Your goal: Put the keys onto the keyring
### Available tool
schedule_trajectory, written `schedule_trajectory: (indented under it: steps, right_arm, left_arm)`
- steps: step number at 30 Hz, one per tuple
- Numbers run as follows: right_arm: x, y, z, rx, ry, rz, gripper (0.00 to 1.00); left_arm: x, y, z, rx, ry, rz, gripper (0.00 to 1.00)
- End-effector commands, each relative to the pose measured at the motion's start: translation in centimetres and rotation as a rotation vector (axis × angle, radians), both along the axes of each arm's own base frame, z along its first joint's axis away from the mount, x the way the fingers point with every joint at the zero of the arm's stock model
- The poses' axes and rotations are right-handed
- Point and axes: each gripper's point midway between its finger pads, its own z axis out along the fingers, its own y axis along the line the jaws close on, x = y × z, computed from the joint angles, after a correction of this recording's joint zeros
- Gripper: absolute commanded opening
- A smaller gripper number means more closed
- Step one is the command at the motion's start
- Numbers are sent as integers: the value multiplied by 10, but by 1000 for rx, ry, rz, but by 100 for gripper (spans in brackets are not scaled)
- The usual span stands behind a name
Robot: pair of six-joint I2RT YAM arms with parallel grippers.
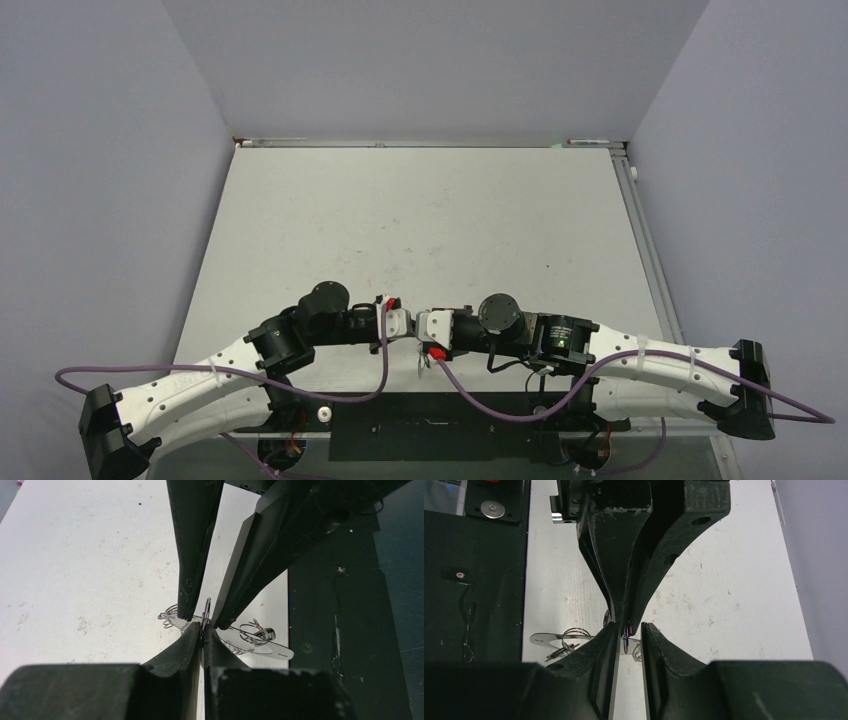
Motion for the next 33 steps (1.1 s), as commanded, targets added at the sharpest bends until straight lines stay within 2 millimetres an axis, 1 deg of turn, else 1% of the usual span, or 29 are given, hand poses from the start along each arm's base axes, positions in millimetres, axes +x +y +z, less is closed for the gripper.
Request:
schedule_trajectory:
  steps: [1, 5, 8, 14, 16, 22, 26, 27, 31, 33]
  right_arm:
    - [5, 7, 5, 34, -10, -15, 20]
    - [6, 7, 3, 28, -8, -18, 15]
    - [8, 7, 2, 23, -9, -23, 14]
    - [10, 6, 2, 24, -8, -36, 9]
    - [9, 6, 1, 19, -5, -37, 6]
    - [7, 7, 1, 7, 2, -25, 5]
    - [7, 6, 10, 33, -5, -23, 5]
    - [6, 5, 14, 49, -10, -22, 5]
    - [6, 1, 31, 118, -31, -29, 5]
    - [6, -2, 39, 152, -39, -35, 5]
  left_arm:
    - [-2, -8, 40, -103, -63, -29, 0]
    - [-3, -8, 40, -105, -64, -33, 0]
    - [-3, -8, 40, -106, -66, -33, 0]
    - [-4, -7, 41, -109, -69, -36, 0]
    - [-4, -7, 41, -110, -71, -37, 0]
    - [-5, -6, 43, -117, -79, -40, 0]
    - [-7, -5, 45, -126, -87, -45, 0]
    - [-7, -5, 45, -127, -88, -44, 4]
    - [-7, -3, 49, -141, -97, -43, 30]
    - [-7, -2, 51, -149, -103, -40, 37]
